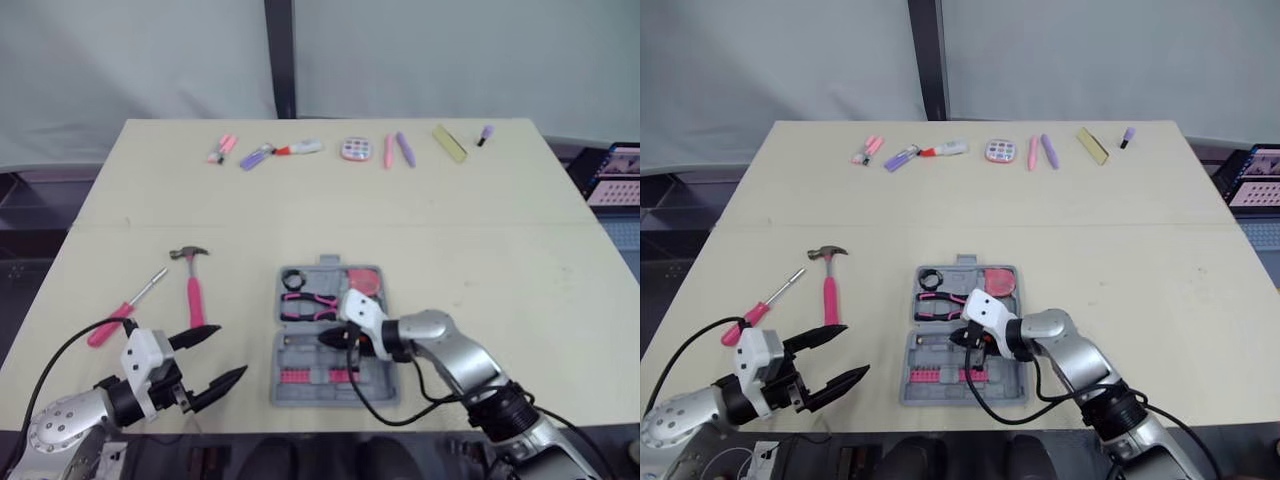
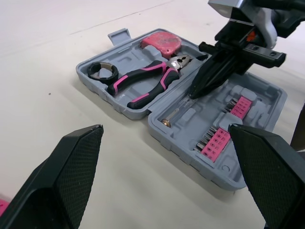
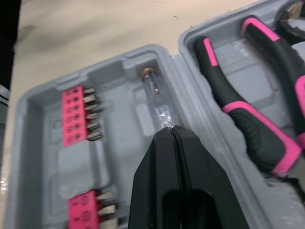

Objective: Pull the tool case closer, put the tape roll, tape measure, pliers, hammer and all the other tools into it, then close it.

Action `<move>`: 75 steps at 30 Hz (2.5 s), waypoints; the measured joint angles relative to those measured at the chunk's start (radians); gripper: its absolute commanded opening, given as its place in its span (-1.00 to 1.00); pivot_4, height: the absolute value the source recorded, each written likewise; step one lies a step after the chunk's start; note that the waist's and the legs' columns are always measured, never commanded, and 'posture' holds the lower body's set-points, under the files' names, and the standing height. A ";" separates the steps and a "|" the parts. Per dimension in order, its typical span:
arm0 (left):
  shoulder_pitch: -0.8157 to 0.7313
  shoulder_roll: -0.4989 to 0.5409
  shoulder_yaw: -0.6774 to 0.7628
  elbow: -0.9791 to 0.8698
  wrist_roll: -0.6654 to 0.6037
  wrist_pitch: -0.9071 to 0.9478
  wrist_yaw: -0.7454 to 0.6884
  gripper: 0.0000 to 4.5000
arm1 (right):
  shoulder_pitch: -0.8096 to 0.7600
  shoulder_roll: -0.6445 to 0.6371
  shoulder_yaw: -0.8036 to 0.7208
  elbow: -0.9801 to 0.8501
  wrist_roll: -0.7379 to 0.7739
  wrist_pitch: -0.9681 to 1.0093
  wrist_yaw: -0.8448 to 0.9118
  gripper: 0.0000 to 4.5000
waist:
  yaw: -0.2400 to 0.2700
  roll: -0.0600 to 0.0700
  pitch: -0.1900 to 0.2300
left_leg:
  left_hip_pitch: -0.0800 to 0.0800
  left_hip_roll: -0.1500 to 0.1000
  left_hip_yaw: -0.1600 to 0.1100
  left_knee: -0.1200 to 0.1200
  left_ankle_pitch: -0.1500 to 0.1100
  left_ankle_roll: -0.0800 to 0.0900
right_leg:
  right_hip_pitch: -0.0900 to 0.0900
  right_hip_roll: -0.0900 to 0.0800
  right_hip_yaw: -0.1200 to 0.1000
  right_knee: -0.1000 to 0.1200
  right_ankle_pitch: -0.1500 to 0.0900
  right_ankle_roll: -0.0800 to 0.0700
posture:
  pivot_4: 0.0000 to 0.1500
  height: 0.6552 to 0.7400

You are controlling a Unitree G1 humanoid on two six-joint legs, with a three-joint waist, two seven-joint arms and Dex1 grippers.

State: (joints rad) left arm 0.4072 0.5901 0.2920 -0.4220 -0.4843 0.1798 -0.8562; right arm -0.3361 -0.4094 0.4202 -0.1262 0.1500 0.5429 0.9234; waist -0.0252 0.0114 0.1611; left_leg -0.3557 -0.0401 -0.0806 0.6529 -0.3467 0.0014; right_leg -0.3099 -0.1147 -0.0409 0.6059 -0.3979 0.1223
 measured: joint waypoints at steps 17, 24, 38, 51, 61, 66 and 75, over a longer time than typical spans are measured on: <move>0.007 0.018 0.051 0.002 -0.028 -0.004 -0.024 1.00 | 0.267 -0.306 -0.354 -0.337 0.182 0.043 0.038 -0.98 | 0.028 -0.003 0.007 | -0.015 0.000 0.004 0.005 0.001 0.001 | -0.013 0.001 -0.008 0.006 0.001 0.001 | 1.00 1.00; 0.057 0.015 0.076 0.011 -0.027 -0.021 -0.055 1.00 | 0.516 -0.396 -0.505 -0.350 0.228 -0.013 0.082 -0.60 | 0.027 -0.006 0.012 | -0.014 0.002 0.009 0.010 0.001 0.002 | -0.012 0.001 -0.009 0.005 0.001 0.003 | 1.00 1.00; 0.145 -0.051 0.081 0.085 0.021 -0.148 -0.072 1.00 | 0.694 -0.380 -0.561 -0.331 0.208 -0.194 0.086 0.97 | 0.040 -0.008 0.013 | -0.014 0.002 0.009 0.010 0.001 0.002 | -0.012 0.002 -0.009 0.005 0.002 0.003 | 1.00 1.00; 0.107 -0.053 0.063 0.072 0.020 -0.141 -0.039 1.00 | 0.714 -0.349 -0.567 -0.295 0.203 -0.287 0.072 0.97 | 0.049 -0.008 0.013 | -0.013 0.001 0.009 0.011 0.001 0.002 | -0.012 0.002 -0.009 0.006 0.002 0.004 | 1.00 1.00; 0.163 -0.181 0.031 -0.085 -0.022 -0.032 0.143 1.00 | 0.772 -0.250 -0.645 -0.236 0.215 -0.515 0.075 0.97 | 0.049 -0.008 0.012 | -0.013 0.002 0.009 0.012 0.001 0.002 | -0.011 0.004 -0.009 0.006 0.002 0.004 | 1.00 1.00; 0.102 -0.233 0.066 -0.134 -0.018 0.061 0.336 1.00 | 0.735 -0.249 -0.645 -0.197 0.215 -0.531 0.075 0.97 | 0.049 -0.008 0.012 | -0.012 0.002 0.009 0.012 0.001 0.002 | -0.011 0.004 -0.008 0.007 0.002 0.004 | 1.00 1.00; -0.327 -0.163 0.159 -0.186 -0.011 0.544 0.813 1.00 | 0.706 -0.265 -0.649 -0.181 0.217 -0.543 0.076 0.97 | 0.050 -0.009 0.011 | -0.012 -0.002 0.008 0.013 0.002 0.003 | -0.012 0.004 -0.007 0.017 0.002 0.004 | 1.00 1.00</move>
State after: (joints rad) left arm 0.0804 0.4266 0.4508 -0.6082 -0.4956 0.7237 -0.0435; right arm 0.3701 -0.6743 -0.2288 -0.3068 0.3672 0.0004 0.9995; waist 0.0252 0.0023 0.1723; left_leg -0.3678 -0.0419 -0.0729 0.6658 -0.3450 0.0046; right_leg -0.3220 -0.1105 -0.0484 0.6227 -0.3956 0.1266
